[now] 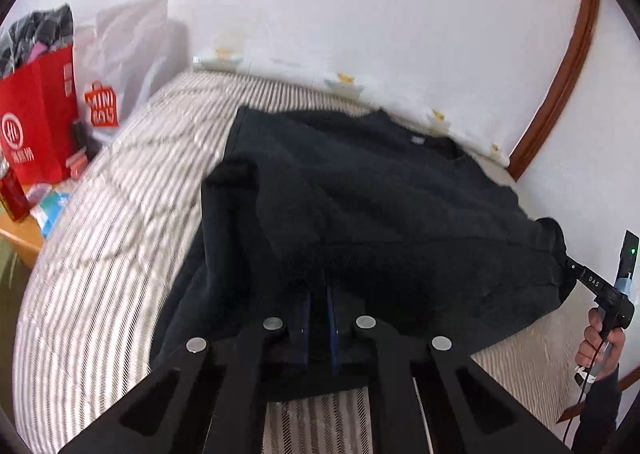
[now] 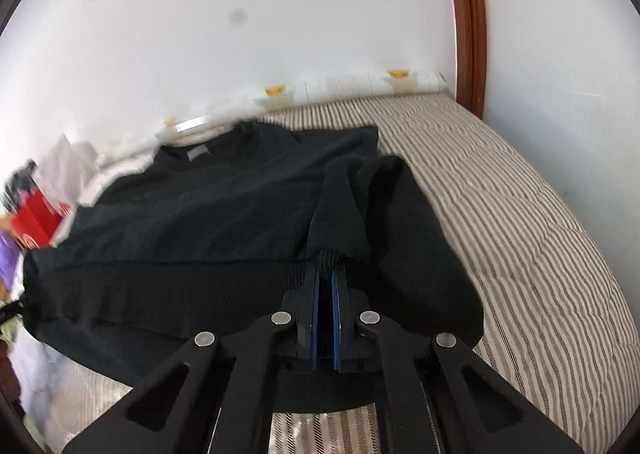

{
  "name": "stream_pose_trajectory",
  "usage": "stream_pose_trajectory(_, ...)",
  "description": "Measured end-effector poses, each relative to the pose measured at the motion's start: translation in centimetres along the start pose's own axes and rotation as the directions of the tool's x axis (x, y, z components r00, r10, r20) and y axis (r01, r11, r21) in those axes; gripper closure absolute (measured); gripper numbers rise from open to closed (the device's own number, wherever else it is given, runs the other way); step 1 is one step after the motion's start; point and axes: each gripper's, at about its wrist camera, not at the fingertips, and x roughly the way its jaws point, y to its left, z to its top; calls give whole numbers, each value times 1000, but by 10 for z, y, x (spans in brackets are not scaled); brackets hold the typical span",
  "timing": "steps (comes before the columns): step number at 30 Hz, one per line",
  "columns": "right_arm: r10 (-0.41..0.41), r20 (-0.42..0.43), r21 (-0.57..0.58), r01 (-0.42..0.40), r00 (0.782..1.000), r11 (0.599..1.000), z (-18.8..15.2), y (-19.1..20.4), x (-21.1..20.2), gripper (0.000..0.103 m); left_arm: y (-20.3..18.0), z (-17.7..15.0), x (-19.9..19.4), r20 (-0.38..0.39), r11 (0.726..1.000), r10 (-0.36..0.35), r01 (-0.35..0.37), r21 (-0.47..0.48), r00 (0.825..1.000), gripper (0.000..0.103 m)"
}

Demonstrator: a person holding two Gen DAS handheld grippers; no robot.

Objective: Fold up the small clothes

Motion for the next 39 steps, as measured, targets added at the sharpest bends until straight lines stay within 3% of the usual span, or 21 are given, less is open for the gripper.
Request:
stream_pose_trajectory(7, 16, -1, -21, -16, 1000, 1000, 6, 0, 1, 96, -1, 9, 0, 13, 1000, 5, -5, 0, 1000, 96)
stream_pose_trajectory(9, 14, 5, -33, -14, 1000, 999, 5, 0, -1, 92, 1, 10, 5, 0, 1000, 6, -6, -7, 1000, 96)
stream_pose_trajectory(13, -26, -6, -17, 26, 1000, 1000, 2, -7, 1, 67, 2, 12, 13, -19, 1000, 10, -10, -4, 1000, 96)
stream_pose_trajectory(15, -30, -20, -7, 30, 999, 1000, 0, -10, 6, 66, 2, 12, 16, -26, 1000, 12, -11, 2, 1000, 96)
stream_pose_trajectory(18, 19, -47, 24, -18, 999, 1000, -2, -12, 21, 69, 4, 13, 18, -28, 1000, 10, -10, -3, 1000, 96)
stream_pose_trajectory(19, 37, -47, 25, -36, 998, 999, -2, -10, 24, 80, 4, 14, 18, -26, 1000, 10, -10, -2, 1000, 96)
stream_pose_trajectory(21, 29, -25, 6, -29, 999, 1000, 2, -3, 25, 91, 3, 17, 15, -4, 1000, 18, -17, 9, 1000, 96)
stream_pose_trajectory(28, 128, 51, 120, -133, 991, 984, 44, -14, 21, 93, -3, 52, 20, 26, 1000, 10, -10, -2, 1000, 96)
stream_pose_trajectory(29, 127, 61, 125, -134, 990, 983, 49, -14, 22, 98, -4, 56, 22, 28, 1000, 13, -13, -3, 1000, 96)
stream_pose_trajectory(34, 126, 84, 134, -137, 988, 982, 77, -9, 37, 98, -8, 79, 44, 29, 999, 41, -41, -2, 999, 96)
stream_pose_trajectory(39, 96, 51, 119, -101, 994, 988, 90, -3, 65, 98, 0, 94, 74, -27, 997, 70, -71, -39, 997, 96)
